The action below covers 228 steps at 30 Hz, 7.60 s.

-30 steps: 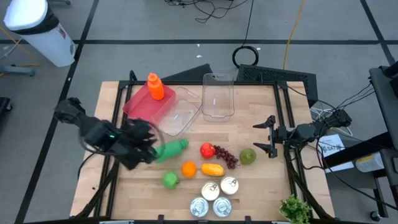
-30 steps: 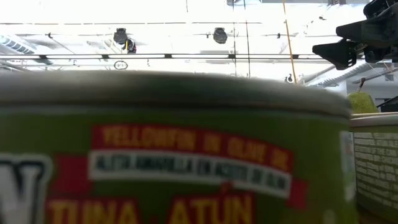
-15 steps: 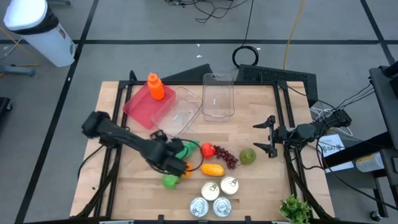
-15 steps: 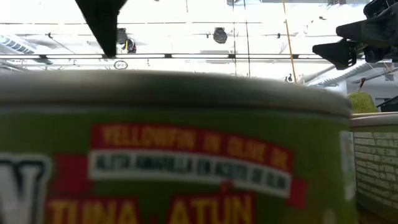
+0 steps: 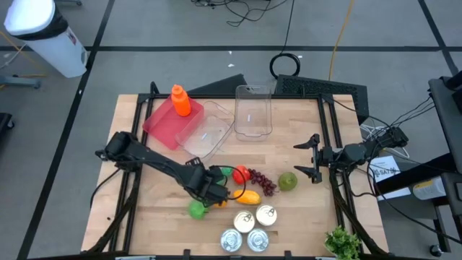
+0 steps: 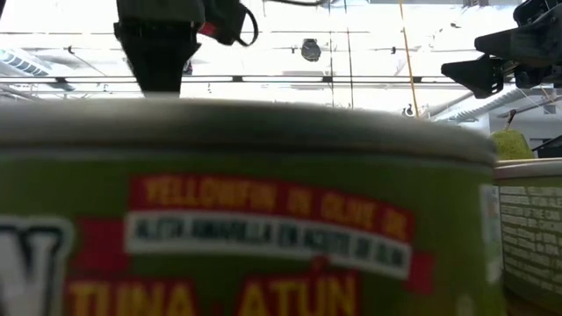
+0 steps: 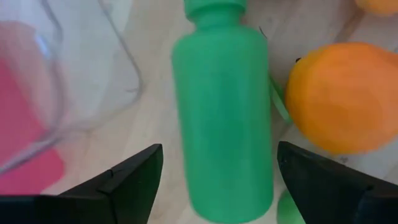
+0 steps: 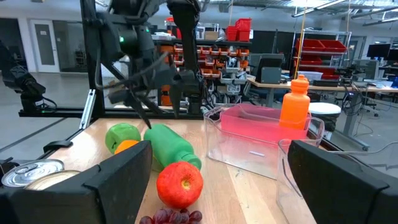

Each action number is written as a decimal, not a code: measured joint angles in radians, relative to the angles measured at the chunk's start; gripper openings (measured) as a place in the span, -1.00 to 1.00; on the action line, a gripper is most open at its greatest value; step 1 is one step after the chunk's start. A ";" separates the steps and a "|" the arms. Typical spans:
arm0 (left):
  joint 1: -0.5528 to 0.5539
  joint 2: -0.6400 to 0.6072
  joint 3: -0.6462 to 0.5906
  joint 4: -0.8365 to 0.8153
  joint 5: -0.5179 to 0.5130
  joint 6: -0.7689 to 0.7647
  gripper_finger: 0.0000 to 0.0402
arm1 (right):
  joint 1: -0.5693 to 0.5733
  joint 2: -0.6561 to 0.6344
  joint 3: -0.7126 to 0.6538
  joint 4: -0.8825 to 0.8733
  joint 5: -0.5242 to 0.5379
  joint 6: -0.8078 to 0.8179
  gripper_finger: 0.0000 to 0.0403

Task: Pick & Place Food Item
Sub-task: Put the green water bottle into the pink bin

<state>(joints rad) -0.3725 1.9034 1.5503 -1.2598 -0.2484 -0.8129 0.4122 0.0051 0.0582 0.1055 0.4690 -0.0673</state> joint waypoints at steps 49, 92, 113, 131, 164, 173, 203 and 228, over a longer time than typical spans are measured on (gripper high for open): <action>-0.057 -0.433 -0.271 0.517 -0.350 0.087 -0.16 | 0.000 0.000 0.000 0.000 0.000 0.000 0.77; 0.434 -0.328 -0.708 1.963 0.383 0.782 -0.20 | -0.082 0.424 0.009 0.705 0.046 0.178 0.77; 0.422 -0.317 -0.708 1.965 0.388 0.775 -0.20 | -0.362 1.383 0.603 0.917 -0.411 0.133 0.77; 0.415 -0.552 -0.708 1.593 0.326 0.761 -0.14 | -0.351 1.308 0.621 0.563 -0.323 0.138 -0.36; 0.372 -0.296 -0.215 1.234 0.286 0.839 0.70 | -0.312 1.433 0.621 0.615 -0.342 0.126 -0.50; 0.372 -0.281 -0.215 1.243 0.304 0.858 0.10 | -0.312 1.433 0.621 0.618 -0.342 0.131 -0.46; 0.410 -0.636 -0.224 0.650 -0.374 0.710 0.10 | -0.281 0.887 0.618 0.028 -0.387 0.124 0.55; 0.623 -0.919 -0.522 0.118 -0.466 0.008 0.10 | -0.266 0.847 0.515 0.129 -0.369 0.105 0.53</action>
<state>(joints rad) 0.2502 0.9847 1.0282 -1.1417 -0.7141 -0.8054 0.1463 0.8524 0.5728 0.2345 0.1000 0.0372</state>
